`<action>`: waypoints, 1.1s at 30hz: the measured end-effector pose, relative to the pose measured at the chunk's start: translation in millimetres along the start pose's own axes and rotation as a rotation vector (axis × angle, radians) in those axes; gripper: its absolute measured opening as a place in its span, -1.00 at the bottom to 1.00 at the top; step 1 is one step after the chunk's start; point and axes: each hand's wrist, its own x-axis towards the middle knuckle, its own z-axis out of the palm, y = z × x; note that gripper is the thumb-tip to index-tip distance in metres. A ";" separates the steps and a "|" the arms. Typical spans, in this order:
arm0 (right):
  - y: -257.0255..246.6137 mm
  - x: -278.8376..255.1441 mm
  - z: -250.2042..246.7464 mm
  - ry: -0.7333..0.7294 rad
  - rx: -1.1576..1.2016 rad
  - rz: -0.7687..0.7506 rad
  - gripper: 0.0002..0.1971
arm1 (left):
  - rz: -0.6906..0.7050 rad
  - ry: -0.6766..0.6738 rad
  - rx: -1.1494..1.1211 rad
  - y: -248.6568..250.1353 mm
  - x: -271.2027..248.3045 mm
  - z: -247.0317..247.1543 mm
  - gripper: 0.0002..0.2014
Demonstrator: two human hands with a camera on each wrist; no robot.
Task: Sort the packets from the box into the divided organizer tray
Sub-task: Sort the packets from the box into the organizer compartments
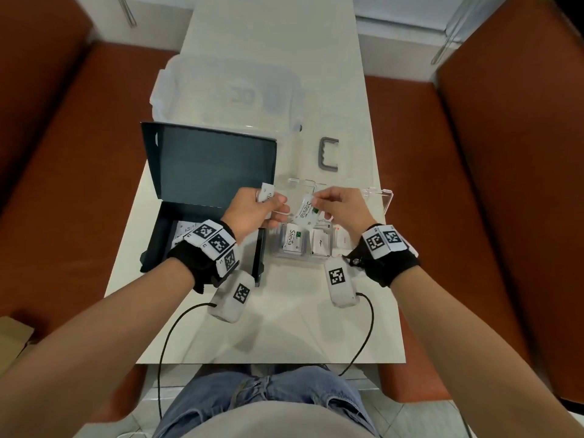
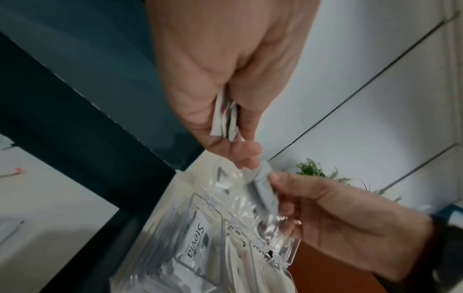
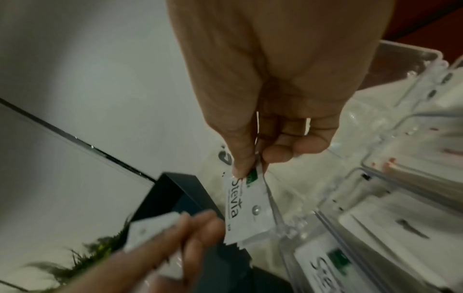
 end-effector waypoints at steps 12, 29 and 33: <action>38.6 10.0 41.2 -0.020 -0.414 -0.041 -0.91 | 0.008 0.050 -0.038 -6.2 -4.3 -5.5 -0.74; 40.2 -3.1 51.4 -0.130 -1.110 -0.415 -0.63 | 0.015 0.055 -0.051 -7.6 -5.5 -4.9 -0.75; 33.9 -0.7 53.3 -0.166 -1.231 -0.454 -0.62 | -0.006 0.070 -0.064 -8.8 -5.3 -3.5 -0.78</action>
